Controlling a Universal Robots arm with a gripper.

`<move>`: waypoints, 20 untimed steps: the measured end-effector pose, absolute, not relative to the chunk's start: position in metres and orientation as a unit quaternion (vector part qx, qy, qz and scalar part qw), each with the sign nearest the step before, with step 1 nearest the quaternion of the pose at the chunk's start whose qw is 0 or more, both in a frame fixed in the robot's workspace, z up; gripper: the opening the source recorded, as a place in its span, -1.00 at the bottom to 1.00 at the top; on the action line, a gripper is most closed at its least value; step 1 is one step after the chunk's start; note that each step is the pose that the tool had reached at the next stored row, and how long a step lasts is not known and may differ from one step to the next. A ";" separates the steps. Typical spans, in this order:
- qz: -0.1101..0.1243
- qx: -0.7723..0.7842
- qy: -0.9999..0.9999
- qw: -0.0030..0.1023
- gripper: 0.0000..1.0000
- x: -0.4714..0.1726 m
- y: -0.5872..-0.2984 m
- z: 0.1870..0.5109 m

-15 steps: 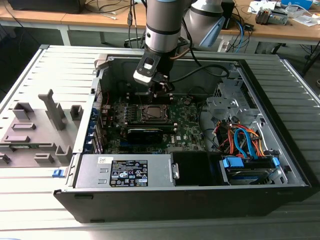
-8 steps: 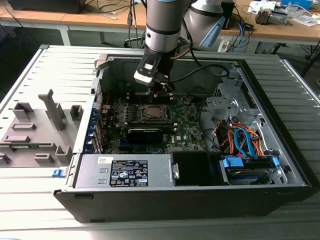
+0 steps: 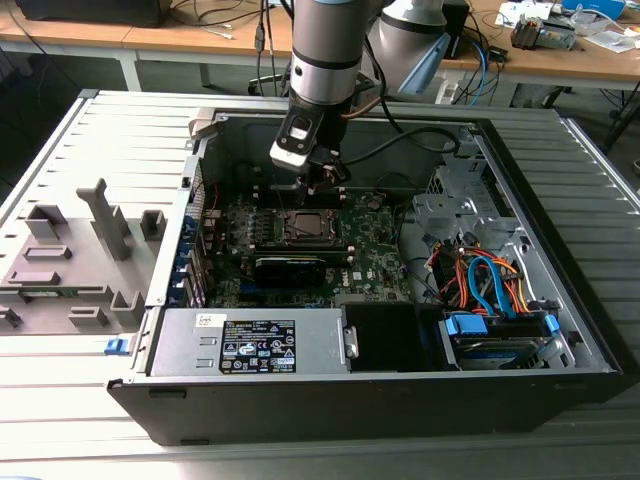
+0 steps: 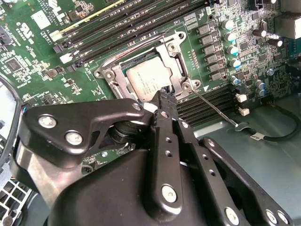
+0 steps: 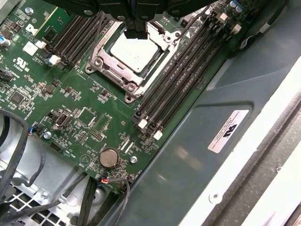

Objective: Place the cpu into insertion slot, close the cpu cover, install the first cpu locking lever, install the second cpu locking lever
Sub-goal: 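Install the first cpu locking lever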

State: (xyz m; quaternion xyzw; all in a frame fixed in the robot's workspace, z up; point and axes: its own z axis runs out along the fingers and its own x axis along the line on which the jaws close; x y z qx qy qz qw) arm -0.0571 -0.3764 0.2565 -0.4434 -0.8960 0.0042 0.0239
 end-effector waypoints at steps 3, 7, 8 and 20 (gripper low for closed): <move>0.004 -0.440 -0.898 0.024 -0.79 -0.057 -0.376 0.256; 0.004 -0.435 -0.900 0.024 -0.79 -0.057 -0.376 0.256; 0.004 -0.434 -0.901 0.024 -0.79 -0.057 -0.376 0.257; 0.005 -0.419 -0.908 0.024 -0.79 -0.057 -0.376 0.256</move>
